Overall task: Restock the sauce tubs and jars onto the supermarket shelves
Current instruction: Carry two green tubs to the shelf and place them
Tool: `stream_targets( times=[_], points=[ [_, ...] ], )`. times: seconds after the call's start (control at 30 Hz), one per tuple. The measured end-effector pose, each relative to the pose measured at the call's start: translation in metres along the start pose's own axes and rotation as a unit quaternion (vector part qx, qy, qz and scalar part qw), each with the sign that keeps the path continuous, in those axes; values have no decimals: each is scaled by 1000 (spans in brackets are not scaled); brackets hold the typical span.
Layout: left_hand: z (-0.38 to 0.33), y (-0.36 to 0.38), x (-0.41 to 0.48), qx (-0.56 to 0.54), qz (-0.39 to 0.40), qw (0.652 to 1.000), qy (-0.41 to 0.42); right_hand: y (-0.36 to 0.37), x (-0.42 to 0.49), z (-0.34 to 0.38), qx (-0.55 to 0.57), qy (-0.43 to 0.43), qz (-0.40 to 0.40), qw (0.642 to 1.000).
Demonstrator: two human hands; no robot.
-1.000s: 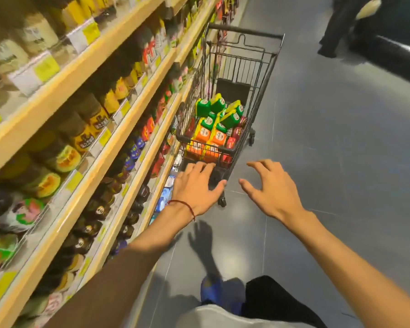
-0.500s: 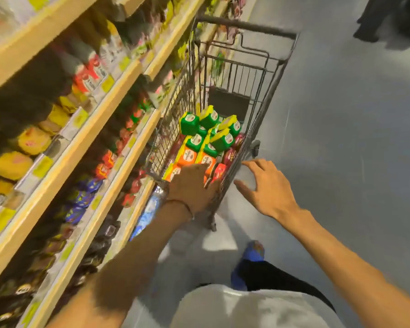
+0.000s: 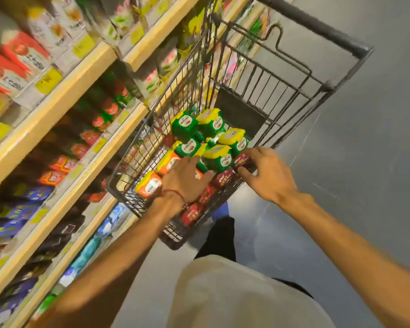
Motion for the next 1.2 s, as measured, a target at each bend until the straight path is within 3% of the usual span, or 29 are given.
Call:
stream_targets(
  times=[0.17, 0.43, 0.53, 0.63, 0.73, 0.83, 0.93, 1.03, 1.2],
  points=[
    [10, 1, 64, -15, 21, 997, -70, 0, 87, -15, -53, -5, 67, 996],
    [26, 61, 115, -94, 68, 976, -185, 40, 185, -39, -65, -15, 196, 978],
    [50, 112, 131, -149, 33, 961, -231, 65, 216, -54, -84, -18, 256, 963],
    [92, 201, 141, -278, -27, 924, -259, 89, 243, -69, -119, -16, 282, 952],
    [51, 169, 145, -336, -56, 885, -319, 115, 257, -87, -160, 11, 314, 936],
    [36, 159, 159, -374, -95, 861, -332, 137, 262, -96, -124, 29, 353, 927],
    [49, 182, 168, -390, -156, 843, -335, 147, 268, -98, -105, 15, 353, 930],
    [81, 241, 172, -411, -163, 832, -335, 154, 273, -99, -63, 20, 340, 938],
    [76, 211, 179, -412, -172, 847, -288, 159, 285, -99, -28, 15, 311, 950]
  ],
)
Point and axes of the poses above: each hand's wrist, its own x-axis towards the middle knuckle, its own y-axis out of the palm, z = x × y, the point moved 6 cm from there along x, towards the middle knuckle, and after that the axes turned 12 degrees about y, right-handed, at the moved point
